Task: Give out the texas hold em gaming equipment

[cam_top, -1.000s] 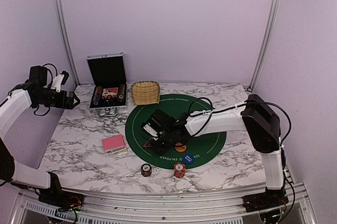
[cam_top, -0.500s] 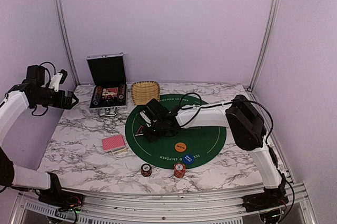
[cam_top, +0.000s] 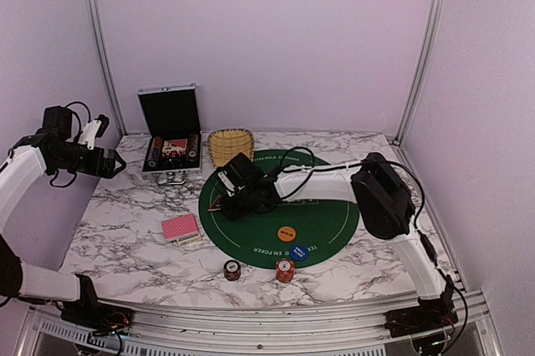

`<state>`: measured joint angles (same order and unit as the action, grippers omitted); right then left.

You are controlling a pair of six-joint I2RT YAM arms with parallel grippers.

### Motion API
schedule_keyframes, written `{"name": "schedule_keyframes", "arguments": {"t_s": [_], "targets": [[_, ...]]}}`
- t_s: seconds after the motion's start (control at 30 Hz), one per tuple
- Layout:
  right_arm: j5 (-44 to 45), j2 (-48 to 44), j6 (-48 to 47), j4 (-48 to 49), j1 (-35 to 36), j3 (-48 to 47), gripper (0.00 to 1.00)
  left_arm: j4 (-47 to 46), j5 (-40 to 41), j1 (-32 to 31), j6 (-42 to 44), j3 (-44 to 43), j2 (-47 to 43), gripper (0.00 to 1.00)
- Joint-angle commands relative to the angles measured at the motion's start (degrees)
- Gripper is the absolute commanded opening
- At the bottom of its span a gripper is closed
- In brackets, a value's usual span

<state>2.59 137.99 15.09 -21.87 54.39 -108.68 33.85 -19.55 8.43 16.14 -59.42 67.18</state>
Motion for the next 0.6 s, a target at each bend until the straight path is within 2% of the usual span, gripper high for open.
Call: {"name": "schedule_keyframes", "arguments": {"t_s": [0.0, 0.1, 0.17, 0.43, 0.57], "targets": [[0.7, -7.4, -0.4, 1.5, -0.5, 4.9, 0.51, 2.6, -2.2, 0.2, 2.2, 0.1, -0.8, 0.99], [1.7, -13.3, 0.0, 1.2, -0.6, 10.6, 0.69, 3.5, -2.5, 0.2, 2.8, -0.1, -0.7, 0.99], [2.9, -17.0, 0.4, 0.4, -0.6, 16.0, 0.74, 4.0, -2.7, 0.2, 3.1, -0.2, -0.4, 0.99], [6.2, -28.8, 3.4, -4.8, -1.0, 32.7, 0.82, 5.4, -3.7, 0.1, 3.8, -0.8, -0.2, 0.99], [6.6, -32.1, 5.6, -5.3, -1.1, 38.3, 0.83, 6.1, -3.8, 0.1, 4.2, -1.4, -0.1, 0.99]]}}
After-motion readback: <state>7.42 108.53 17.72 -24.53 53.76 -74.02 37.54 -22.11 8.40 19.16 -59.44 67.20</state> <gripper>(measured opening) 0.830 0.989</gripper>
